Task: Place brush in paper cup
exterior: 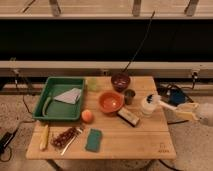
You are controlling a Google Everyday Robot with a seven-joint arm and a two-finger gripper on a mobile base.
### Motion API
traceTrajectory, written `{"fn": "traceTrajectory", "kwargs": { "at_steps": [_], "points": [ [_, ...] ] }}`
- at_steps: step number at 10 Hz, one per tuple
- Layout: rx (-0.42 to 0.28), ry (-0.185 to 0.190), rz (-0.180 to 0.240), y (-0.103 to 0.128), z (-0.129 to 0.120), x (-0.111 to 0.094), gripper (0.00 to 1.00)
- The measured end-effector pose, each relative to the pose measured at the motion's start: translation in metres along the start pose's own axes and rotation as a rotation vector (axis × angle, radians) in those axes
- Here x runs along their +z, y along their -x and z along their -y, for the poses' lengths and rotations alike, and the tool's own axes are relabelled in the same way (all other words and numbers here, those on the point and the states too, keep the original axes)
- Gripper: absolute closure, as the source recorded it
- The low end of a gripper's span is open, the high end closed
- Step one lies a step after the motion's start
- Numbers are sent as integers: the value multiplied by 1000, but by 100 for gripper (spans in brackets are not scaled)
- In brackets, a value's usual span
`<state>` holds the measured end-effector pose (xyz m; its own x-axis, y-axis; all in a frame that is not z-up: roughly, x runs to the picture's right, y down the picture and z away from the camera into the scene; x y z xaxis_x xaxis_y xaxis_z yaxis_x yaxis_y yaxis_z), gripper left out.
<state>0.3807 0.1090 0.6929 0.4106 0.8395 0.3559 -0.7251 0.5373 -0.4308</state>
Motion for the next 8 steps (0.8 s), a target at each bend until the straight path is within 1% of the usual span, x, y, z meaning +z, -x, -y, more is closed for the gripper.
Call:
{"fn": "traceTrajectory", "kwargs": {
  "at_steps": [2,3,4,7,8],
  "points": [
    [-52,26,-15,17,0,-12,100],
    [-89,49,-27,30,-3,-16,100],
    [-113,65,-41,36,-4,-17,100],
    [-172,120,-113,39,-8,-5,100],
    [-189,143,-144,38,-9,1,100]
  ]
}}
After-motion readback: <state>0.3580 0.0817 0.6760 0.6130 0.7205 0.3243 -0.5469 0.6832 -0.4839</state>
